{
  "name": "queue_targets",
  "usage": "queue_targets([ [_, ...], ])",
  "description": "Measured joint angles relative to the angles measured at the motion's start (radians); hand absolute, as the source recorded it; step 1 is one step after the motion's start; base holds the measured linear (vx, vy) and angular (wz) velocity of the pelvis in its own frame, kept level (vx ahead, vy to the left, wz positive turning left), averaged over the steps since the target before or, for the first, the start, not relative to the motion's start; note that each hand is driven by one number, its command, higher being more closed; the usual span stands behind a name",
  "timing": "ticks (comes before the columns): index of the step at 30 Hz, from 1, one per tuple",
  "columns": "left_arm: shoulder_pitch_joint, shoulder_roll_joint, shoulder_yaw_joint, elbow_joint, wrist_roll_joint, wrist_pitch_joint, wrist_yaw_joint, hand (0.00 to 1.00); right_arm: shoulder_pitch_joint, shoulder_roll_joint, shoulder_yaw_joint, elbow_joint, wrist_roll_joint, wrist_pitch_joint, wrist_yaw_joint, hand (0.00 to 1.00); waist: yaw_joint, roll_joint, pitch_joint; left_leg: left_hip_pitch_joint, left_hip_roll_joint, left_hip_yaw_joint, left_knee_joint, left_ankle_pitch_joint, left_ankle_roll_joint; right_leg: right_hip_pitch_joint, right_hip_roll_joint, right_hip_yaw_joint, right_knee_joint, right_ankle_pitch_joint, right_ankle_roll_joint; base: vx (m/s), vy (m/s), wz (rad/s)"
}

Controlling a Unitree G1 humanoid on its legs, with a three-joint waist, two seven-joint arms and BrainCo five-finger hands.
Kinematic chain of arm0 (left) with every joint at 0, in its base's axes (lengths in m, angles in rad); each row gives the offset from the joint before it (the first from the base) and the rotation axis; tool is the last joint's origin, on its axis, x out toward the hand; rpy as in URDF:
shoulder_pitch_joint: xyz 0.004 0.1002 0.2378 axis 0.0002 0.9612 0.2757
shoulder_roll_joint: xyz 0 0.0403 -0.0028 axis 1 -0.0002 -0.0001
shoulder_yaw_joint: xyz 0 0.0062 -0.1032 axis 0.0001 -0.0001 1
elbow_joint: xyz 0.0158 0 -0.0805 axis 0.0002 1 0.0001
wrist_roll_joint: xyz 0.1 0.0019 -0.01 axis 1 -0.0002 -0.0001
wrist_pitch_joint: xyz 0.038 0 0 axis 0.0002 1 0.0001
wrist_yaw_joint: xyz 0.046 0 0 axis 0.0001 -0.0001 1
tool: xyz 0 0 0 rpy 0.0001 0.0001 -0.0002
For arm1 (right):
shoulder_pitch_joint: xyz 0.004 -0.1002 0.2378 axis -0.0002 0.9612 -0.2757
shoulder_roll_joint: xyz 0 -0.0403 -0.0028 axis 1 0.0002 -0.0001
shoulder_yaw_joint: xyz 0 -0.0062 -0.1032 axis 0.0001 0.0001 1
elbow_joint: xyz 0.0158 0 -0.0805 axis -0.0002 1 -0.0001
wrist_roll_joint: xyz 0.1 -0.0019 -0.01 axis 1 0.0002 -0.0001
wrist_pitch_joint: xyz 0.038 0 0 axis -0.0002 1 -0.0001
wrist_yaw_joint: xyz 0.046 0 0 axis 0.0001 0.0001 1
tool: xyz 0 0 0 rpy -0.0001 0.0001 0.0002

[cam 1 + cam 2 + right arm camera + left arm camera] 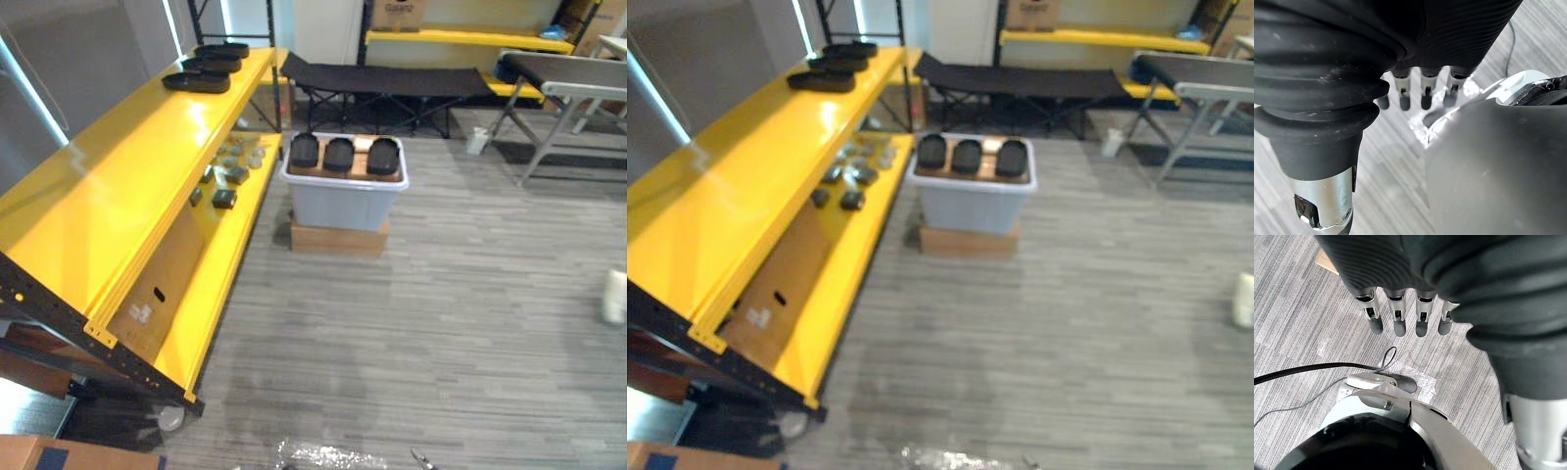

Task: Walk over and take plastic housings, then place them on the shelf

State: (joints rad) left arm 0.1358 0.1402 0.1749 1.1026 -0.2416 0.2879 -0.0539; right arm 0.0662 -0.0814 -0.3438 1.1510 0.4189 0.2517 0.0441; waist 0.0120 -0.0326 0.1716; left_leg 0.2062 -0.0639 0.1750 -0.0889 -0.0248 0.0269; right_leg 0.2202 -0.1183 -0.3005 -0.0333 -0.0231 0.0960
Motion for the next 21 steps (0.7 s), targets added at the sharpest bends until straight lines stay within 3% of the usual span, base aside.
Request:
queue_targets([
  [11,0.001,0.000,0.000,0.000,0.001,-0.002,-0.004,0.00,-0.001,0.000,-0.001,0.000,0.000,0.003,0.002,0.00,0.000,0.000,0.000,0.001,0.000,0.000,0.000,0.000,0.000,0.008,0.002,-0.001,-0.014,0.008,0.000,0.00,0.000,0.00],
  [21,0.005,-0.010,0.008,0.004,-0.022,-0.043,0.073,0.00,0.000,0.003,-0.009,0.000,-0.010,-0.003,0.002,0.00,0.001,-0.001,0.001,0.000,-0.001,-0.001,0.000,0.000,0.000,0.007,0.002,-0.001,-0.014,0.008,0.000,0.00,0.000,0.00],
])
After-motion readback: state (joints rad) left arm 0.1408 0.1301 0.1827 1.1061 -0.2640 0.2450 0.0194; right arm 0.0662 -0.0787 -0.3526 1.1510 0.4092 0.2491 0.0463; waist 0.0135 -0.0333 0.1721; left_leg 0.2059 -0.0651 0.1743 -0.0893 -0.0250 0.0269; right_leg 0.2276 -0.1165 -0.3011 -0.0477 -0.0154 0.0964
